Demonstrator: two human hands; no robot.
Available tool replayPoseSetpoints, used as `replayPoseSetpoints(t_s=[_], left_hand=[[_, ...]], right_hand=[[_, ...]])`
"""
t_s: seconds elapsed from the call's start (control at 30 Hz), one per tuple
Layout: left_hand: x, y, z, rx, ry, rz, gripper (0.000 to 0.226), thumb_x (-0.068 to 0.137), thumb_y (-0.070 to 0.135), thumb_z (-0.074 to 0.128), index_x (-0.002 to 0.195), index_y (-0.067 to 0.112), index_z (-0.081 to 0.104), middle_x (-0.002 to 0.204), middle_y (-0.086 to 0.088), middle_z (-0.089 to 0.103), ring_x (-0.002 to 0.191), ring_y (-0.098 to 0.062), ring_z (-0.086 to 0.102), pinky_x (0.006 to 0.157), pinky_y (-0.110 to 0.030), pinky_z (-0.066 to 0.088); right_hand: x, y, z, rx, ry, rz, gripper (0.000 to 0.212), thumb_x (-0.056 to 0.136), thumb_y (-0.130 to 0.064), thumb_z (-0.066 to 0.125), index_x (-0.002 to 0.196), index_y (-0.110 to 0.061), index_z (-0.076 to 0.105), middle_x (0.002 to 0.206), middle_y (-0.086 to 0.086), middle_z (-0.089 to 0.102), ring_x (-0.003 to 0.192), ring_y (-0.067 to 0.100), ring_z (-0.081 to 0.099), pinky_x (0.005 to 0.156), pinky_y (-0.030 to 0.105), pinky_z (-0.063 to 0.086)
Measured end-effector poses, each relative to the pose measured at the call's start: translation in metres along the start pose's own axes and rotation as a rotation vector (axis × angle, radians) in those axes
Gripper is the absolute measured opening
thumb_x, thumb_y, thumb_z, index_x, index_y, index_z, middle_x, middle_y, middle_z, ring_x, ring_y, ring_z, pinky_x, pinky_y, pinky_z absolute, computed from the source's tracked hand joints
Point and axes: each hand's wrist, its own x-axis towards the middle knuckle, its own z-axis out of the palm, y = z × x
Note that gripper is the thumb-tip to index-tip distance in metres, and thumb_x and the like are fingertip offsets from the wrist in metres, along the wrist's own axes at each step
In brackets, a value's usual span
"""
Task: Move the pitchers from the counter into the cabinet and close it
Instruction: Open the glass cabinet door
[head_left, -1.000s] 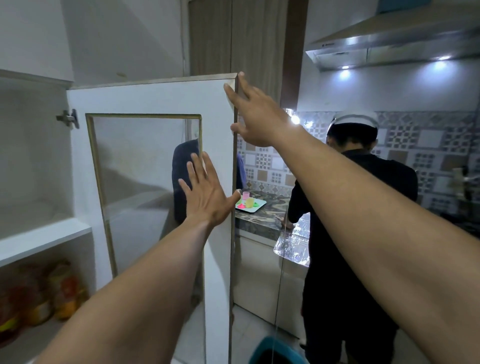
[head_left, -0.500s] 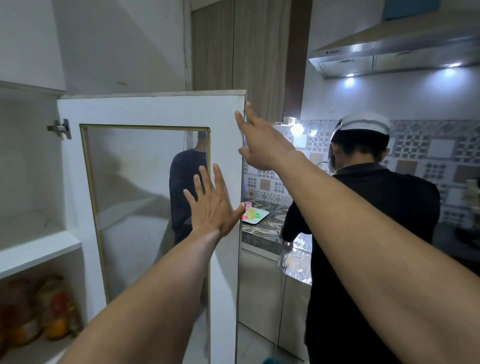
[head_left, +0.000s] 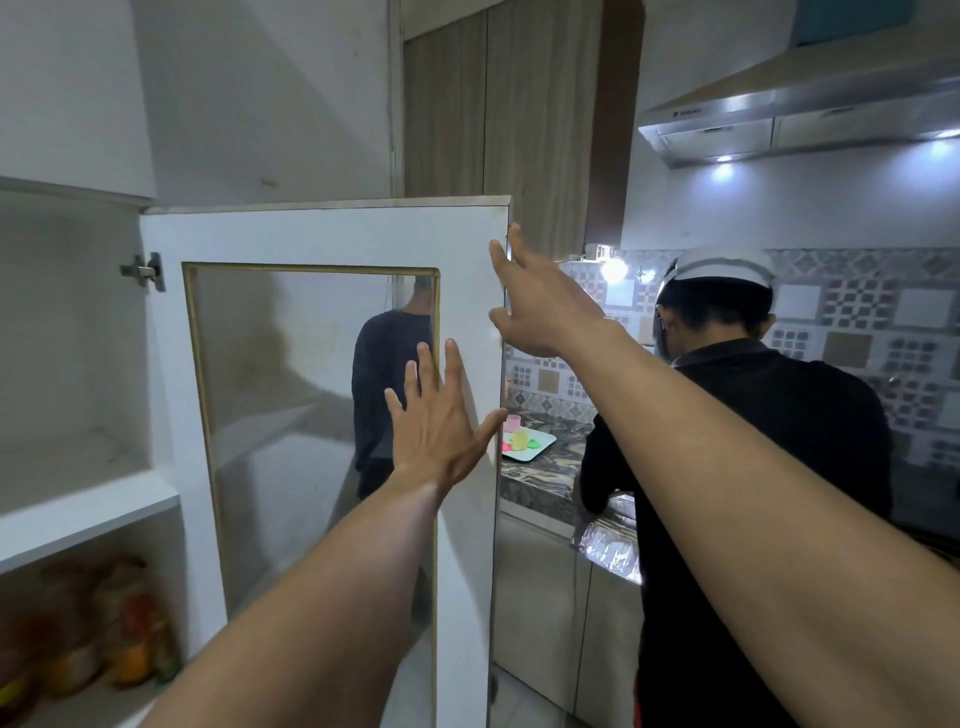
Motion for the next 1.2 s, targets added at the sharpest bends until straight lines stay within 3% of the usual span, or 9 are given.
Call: replayPoseSetpoints(t_s=[0.27,0.47,0.73,0.9,1.2], left_hand=[[0.0,-0.003,-0.006,0.026,-0.006,0.017,0.096,0.086,0.077,0.033,0.155,0.029,-0.014,0.165,-0.01,-0.009,0.152,-0.035,0.004,0.117,-0.059,0.012],[0.009,-0.028,-0.033,0.168,0.051,0.108,0.07,0.097,0.061,0.024,0.156,0.028,0.008,0.162,-0.014,0.021,0.146,-0.035,0.025,0.116,-0.055,0.026],[0.001,-0.125,-0.113,0.358,0.102,0.02,0.065,0.1,0.053,0.024,0.156,0.025,0.008,0.162,-0.014,0.021,0.147,-0.035,0.025,0.117,-0.055,0.024],[-0.041,-0.205,-0.181,0.517,0.145,-0.141,0.066,0.097,0.05,0.035,0.155,0.022,0.021,0.156,-0.018,0.032,0.139,-0.037,0.034,0.111,-0.056,0.03],[-0.175,-0.338,-0.314,0.756,0.166,-0.493,0.066,0.097,0.05,0.036,0.155,0.021,0.022,0.158,-0.017,0.03,0.143,-0.036,0.03,0.114,-0.054,0.027]], right_hand=[[0.002,-0.003,-0.004,-0.059,-0.005,0.03,0.074,0.096,-0.027,0.054,0.159,-0.013,0.017,0.168,0.012,0.0,0.15,0.035,0.02,0.116,0.053,0.033],[0.004,-0.036,-0.012,-0.094,0.126,-0.032,0.071,0.092,-0.021,0.054,0.156,-0.015,0.024,0.166,0.018,0.008,0.153,0.036,0.004,0.121,0.059,0.007],[0.019,-0.117,0.011,0.075,0.095,-0.15,0.07,0.092,-0.018,0.051,0.156,-0.016,0.023,0.166,0.017,0.01,0.152,0.035,0.012,0.122,0.054,0.013],[0.035,-0.206,0.035,0.225,-0.01,-0.29,0.075,0.094,-0.026,0.048,0.159,-0.02,0.011,0.167,0.017,0.003,0.153,0.035,0.007,0.121,0.059,0.014],[0.029,-0.423,0.052,0.497,-0.093,-0.556,0.075,0.097,-0.041,0.048,0.16,-0.022,0.01,0.166,0.02,0.009,0.152,0.037,0.013,0.121,0.058,0.015]])
